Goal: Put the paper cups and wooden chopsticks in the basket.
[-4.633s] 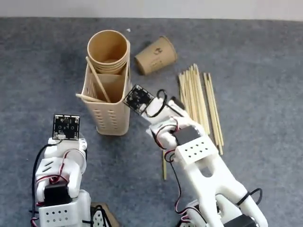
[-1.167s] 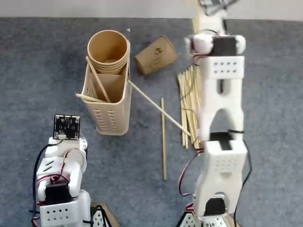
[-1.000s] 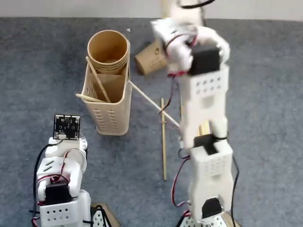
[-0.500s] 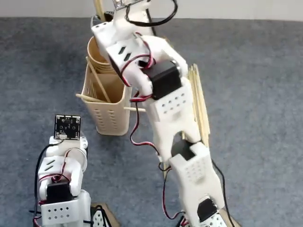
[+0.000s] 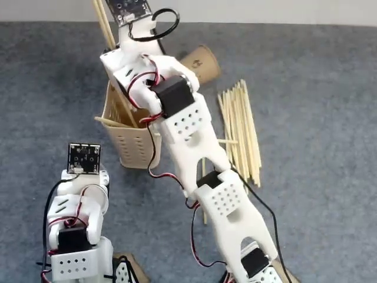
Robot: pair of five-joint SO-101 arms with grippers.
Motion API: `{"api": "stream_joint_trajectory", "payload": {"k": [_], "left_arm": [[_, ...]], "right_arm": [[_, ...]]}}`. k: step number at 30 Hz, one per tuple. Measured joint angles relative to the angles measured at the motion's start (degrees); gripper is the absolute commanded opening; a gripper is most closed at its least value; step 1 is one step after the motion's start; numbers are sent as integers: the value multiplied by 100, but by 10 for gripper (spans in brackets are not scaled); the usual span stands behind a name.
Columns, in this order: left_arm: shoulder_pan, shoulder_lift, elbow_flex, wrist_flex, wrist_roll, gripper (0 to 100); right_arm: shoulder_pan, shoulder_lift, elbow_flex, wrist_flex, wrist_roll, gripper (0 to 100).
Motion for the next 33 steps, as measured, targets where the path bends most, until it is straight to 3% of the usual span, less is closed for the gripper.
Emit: {"api": "stream_joint_trajectory", "payload": {"k": [6, 17, 25, 30, 33], "left_arm": [[0, 0, 0, 0, 0, 59], [0, 0, 0, 0, 0, 59], [-62, 0, -26, 0, 9, 57], [-782, 0, -958, 580, 9, 59], [-914, 0, -1538, 1046, 9, 59]], "right_arm": [[0, 0, 0, 26, 237, 217], [-44, -475, -9, 343, 396, 221], [-44, -703, -9, 1266, 879, 221], [492, -1609, 237, 2180, 941, 221], [1020, -2593, 1618, 2224, 941, 221]]}}
